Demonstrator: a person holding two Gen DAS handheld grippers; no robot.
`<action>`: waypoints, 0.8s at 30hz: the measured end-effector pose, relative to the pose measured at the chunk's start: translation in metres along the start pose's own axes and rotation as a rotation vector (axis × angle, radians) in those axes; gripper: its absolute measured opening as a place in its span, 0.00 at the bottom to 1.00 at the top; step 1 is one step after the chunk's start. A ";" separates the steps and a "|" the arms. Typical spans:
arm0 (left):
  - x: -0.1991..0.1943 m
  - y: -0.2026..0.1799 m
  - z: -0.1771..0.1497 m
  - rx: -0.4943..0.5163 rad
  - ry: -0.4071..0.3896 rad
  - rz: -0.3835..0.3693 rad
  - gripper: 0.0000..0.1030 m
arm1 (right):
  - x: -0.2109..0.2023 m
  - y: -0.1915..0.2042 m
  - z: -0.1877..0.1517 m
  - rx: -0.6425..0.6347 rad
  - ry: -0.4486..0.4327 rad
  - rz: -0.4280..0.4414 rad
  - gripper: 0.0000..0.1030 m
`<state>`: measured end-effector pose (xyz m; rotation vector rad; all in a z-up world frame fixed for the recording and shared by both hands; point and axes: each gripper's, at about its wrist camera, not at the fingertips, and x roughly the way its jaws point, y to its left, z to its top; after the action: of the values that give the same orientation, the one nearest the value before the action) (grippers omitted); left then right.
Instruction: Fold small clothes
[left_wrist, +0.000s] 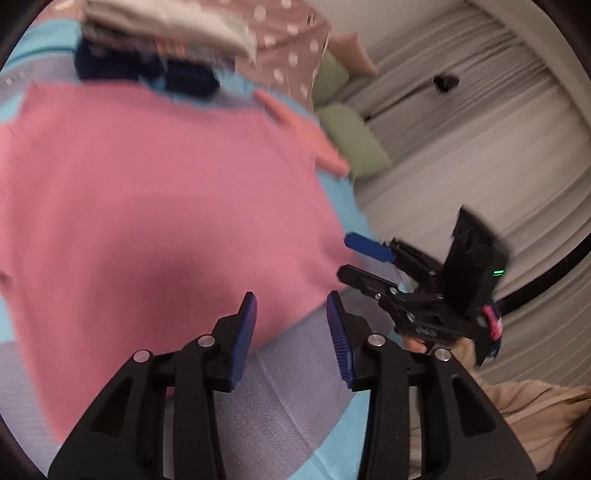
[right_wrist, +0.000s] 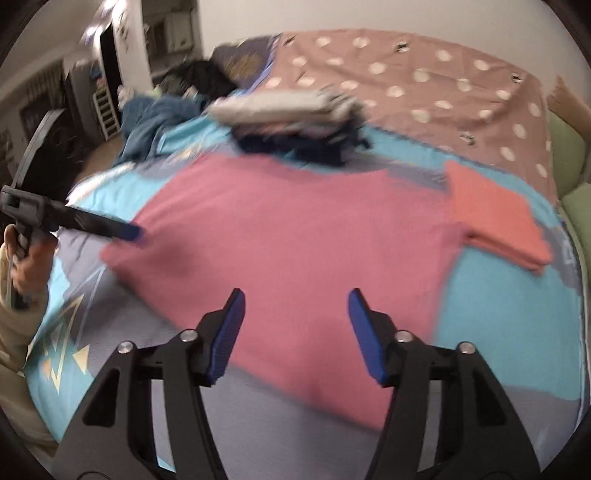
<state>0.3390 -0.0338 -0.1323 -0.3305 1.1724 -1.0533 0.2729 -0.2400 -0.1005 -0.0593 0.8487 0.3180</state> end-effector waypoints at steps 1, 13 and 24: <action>0.013 0.003 -0.006 -0.001 0.035 0.018 0.39 | 0.011 0.007 -0.008 0.012 0.023 0.028 0.54; -0.050 0.057 -0.057 -0.183 -0.042 0.077 0.35 | -0.015 -0.077 -0.065 0.314 0.074 -0.048 0.52; -0.140 0.086 -0.085 -0.386 -0.315 0.146 0.49 | -0.062 -0.041 -0.025 0.257 -0.116 -0.122 0.70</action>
<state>0.3073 0.1479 -0.1447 -0.6777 1.0901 -0.6157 0.2287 -0.2991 -0.0736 0.1446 0.7614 0.0949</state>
